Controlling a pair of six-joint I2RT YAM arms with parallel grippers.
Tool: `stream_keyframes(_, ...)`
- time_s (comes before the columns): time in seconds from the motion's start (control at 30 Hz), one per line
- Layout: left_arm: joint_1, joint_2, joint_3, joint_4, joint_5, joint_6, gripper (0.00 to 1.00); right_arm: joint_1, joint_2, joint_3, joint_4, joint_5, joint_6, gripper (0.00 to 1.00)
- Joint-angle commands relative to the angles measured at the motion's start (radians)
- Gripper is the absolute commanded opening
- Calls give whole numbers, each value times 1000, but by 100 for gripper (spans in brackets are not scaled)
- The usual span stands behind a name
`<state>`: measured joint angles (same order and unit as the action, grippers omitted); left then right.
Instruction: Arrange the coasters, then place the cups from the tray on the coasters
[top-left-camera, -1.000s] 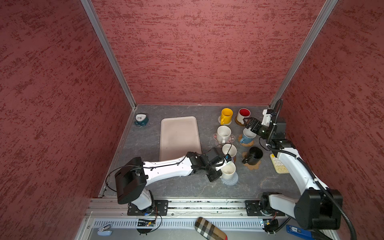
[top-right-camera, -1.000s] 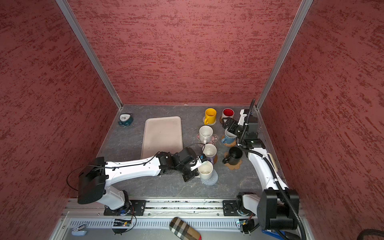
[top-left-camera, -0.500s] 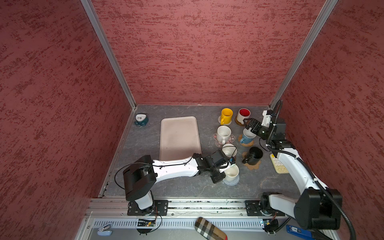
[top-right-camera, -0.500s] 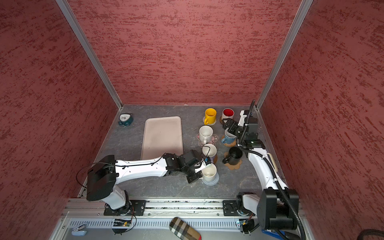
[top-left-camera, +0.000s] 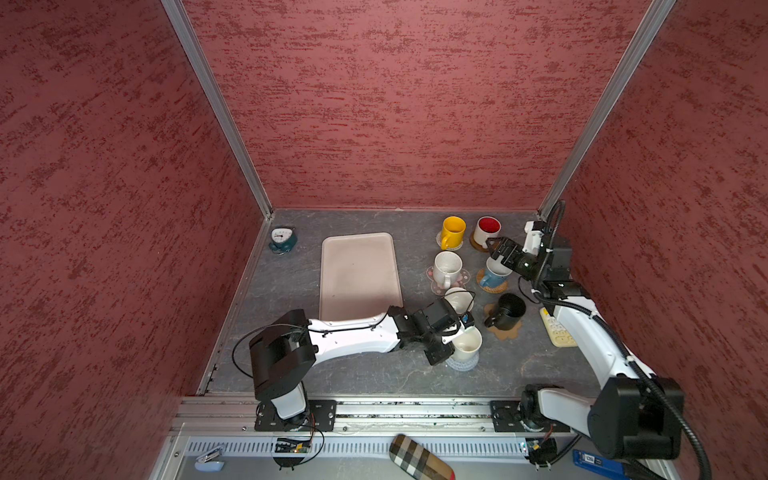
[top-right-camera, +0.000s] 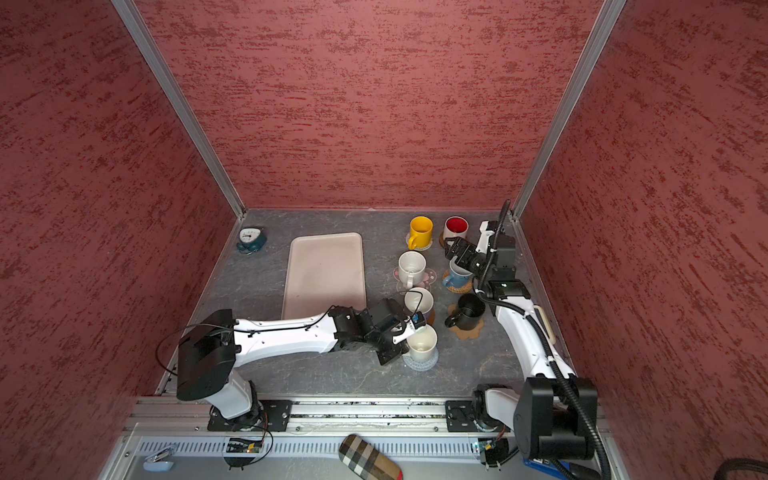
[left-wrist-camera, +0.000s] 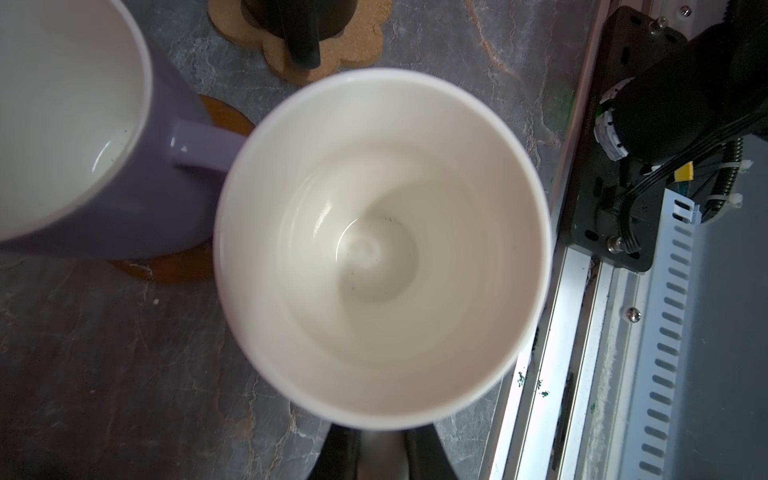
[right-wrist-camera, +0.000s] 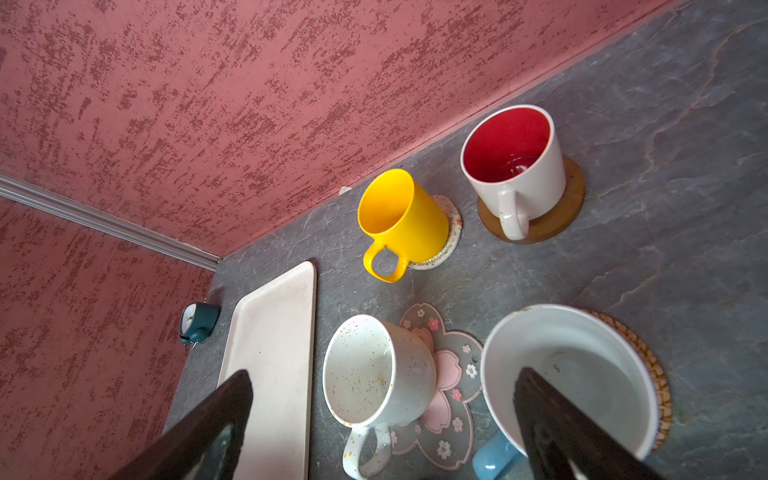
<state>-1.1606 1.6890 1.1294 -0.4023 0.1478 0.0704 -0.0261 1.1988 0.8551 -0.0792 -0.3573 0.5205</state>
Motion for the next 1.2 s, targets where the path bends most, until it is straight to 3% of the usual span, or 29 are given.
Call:
stream_keyframes(0.0, -5, 7, 45, 60, 1, 22, 0, -9, -2, -9, 32, -13, 7, 99)
stream_keyframes(0.2, -6, 12, 37, 59, -7, 19, 0, -8, -1, -14, 37, -15, 6, 99)
stream_keyframes(0.4, -15, 11, 28, 60, -11, 29, 42, -11, -1, -16, 38, -16, 6, 99)
stream_keyframes(0.73, -22, 11, 26, 53, -51, 34, 61, -11, -2, -18, 44, -14, -1, 99)
stream_keyframes(0.83, -17, -6, 29, 47, -77, 38, 73, -11, -6, -21, 44, 5, -15, 99)
stream_keyframes(0.93, -7, -54, 16, 72, -110, 36, 99, -11, -17, -24, 38, 102, -35, 99)
stream_keyframes(1.07, 12, -145, 6, 89, -146, 37, 99, -11, -78, -90, 120, 313, -90, 99)
stream_keyframes(1.17, 44, -229, -1, 100, -171, 15, 100, -11, -134, -181, 279, 379, -160, 99)
